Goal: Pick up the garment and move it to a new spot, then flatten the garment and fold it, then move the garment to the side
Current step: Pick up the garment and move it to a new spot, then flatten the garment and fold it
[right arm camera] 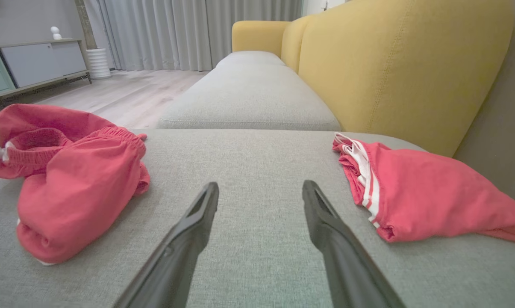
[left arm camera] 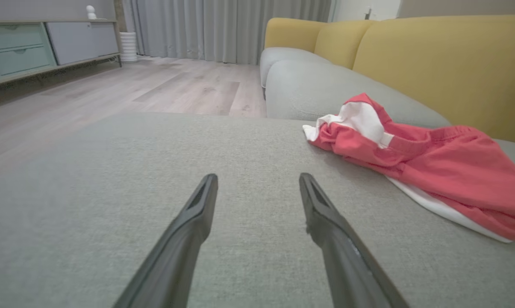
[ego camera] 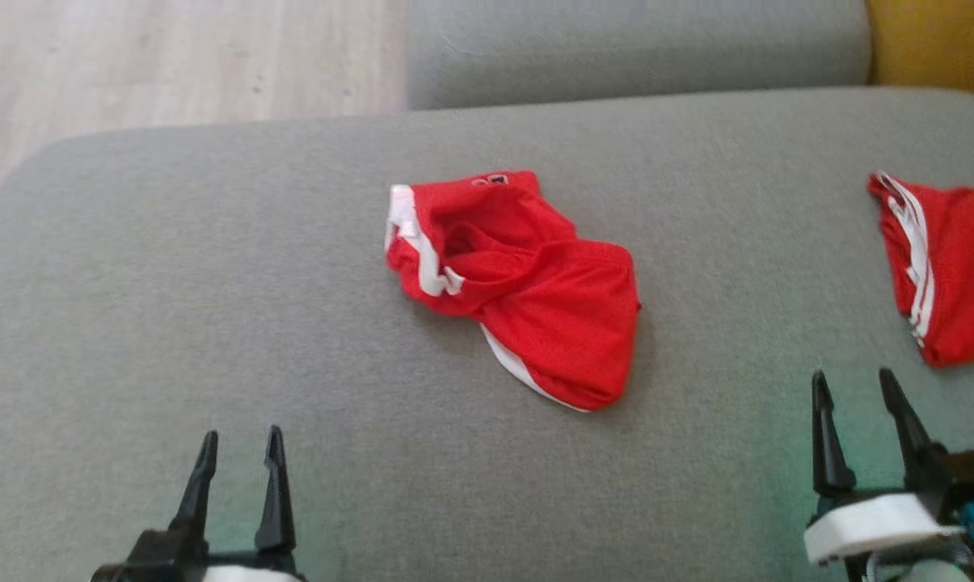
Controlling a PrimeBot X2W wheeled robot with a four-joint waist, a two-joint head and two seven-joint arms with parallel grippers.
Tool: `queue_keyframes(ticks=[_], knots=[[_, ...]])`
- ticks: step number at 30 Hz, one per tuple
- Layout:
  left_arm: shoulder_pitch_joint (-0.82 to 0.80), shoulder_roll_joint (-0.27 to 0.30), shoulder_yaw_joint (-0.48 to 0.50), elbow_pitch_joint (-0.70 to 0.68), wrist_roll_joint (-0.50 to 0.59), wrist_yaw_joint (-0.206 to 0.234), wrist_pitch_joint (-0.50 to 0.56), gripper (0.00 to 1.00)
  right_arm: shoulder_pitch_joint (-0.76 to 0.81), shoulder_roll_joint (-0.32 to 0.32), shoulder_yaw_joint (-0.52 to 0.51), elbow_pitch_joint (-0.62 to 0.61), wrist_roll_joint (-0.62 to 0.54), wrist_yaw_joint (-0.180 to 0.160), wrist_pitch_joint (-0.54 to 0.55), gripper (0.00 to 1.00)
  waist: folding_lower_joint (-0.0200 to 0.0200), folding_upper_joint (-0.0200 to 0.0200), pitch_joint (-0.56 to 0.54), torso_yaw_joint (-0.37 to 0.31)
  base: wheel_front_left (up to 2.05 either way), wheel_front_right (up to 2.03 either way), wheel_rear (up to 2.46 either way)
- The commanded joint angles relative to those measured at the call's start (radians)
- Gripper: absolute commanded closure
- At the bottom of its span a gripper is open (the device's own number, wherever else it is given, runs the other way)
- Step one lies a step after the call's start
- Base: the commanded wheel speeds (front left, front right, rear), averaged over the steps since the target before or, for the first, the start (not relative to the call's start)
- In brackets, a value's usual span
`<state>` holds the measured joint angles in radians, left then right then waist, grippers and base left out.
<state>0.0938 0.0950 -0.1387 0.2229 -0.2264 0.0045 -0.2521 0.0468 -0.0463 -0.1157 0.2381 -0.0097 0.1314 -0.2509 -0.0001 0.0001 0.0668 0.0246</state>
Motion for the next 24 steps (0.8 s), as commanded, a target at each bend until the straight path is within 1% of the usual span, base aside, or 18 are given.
queue_keyframes(ticks=[1,4,6,10,17,24], knots=[[-0.019,-0.006,0.056,-0.028,0.016,-0.015,-0.01,0.0,-0.002,-0.006,0.014,-0.024,0.004,-0.001,-0.011,0.0,0.0001,-0.0001,-0.028,0.028,0.0,0.0,0.0],[-0.001,-0.018,0.086,-0.027,0.034,-0.04,-0.01,0.0,0.015,-0.005,0.026,-0.007,0.014,-0.001,-0.011,0.0,0.0001,-0.0001,-0.037,0.033,0.0,0.0,0.0],[0.01,-0.026,0.109,-0.027,0.034,-0.048,-0.01,0.0,0.018,-0.005,0.042,0.005,0.019,-0.001,-0.011,0.0,0.0001,-0.0001,-0.041,0.032,0.0,0.0,0.0],[0.009,-0.036,0.129,-0.032,0.052,-0.081,-0.01,0.0,0.008,-0.004,0.069,0.02,0.043,-0.001,-0.011,0.0,0.0001,-0.0001,-0.042,0.027,0.0,0.0,0.0],[0.002,-0.042,0.141,-0.023,0.066,-0.102,-0.01,0.0,0.006,-0.004,0.089,0.038,0.054,-0.001,-0.011,0.0,0.0001,-0.0001,-0.053,0.005,0.0,0.0,0.0],[0.0,-0.044,0.145,-0.007,0.07,-0.114,-0.01,0.0,0.001,-0.004,0.096,0.048,0.06,-0.001,-0.011,0.0,0.0001,-0.0001,-0.058,-0.01,0.0,0.0,0.0]])
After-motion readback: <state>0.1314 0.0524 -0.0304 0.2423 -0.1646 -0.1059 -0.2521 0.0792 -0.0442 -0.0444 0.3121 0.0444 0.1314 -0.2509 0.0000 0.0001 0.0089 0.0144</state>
